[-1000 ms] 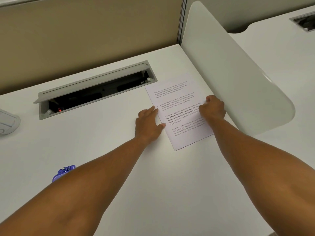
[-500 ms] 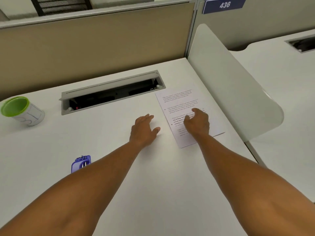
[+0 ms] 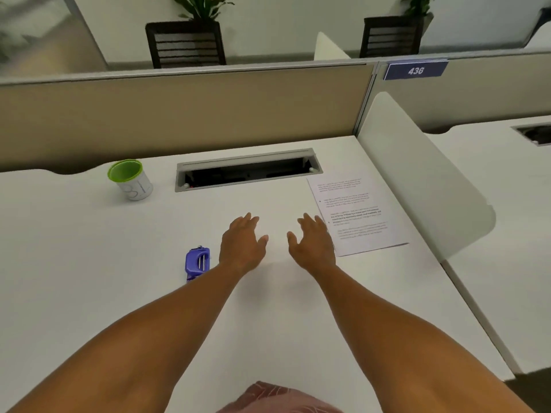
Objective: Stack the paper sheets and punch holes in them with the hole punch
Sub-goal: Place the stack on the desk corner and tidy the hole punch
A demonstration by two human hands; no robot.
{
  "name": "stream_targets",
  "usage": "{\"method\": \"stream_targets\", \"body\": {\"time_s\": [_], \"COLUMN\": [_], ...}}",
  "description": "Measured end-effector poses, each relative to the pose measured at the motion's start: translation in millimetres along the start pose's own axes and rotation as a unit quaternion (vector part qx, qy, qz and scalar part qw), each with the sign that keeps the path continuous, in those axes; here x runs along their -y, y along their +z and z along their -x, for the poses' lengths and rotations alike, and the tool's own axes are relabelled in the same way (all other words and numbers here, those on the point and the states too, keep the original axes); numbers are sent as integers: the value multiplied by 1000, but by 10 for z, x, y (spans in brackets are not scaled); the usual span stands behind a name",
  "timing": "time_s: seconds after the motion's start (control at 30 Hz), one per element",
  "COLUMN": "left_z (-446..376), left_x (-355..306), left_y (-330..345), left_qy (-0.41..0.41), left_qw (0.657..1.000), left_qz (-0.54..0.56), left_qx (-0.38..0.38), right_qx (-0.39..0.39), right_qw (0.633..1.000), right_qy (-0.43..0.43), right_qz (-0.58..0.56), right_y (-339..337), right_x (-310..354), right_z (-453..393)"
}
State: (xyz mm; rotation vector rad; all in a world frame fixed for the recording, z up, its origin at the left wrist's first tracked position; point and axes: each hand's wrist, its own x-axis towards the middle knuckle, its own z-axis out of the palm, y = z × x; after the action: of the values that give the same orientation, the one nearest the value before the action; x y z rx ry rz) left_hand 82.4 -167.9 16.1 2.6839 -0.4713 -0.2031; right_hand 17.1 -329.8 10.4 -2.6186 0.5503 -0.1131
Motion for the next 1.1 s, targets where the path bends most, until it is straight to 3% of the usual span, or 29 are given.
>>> {"method": "stream_targets", "body": {"time_s": [0.27,0.6,1.1], "left_z": [439,726,665], "left_x": [548,1072,1412], "left_y": [-261,-360,-237], "left_qy": [-35,-87,-199], "left_qw": [999,996,969], "left_qz": [-24,7,141], "left_qx": [-21,-19,-42], "right_qx": [18,52,103], "right_qw": [997,995,990], "right_qy": [-64,-83,-90], "right_qz": [34,35,29], "right_y": [157,479,971], "right_x": [420,757,974], "right_z": [293,512,660]}}
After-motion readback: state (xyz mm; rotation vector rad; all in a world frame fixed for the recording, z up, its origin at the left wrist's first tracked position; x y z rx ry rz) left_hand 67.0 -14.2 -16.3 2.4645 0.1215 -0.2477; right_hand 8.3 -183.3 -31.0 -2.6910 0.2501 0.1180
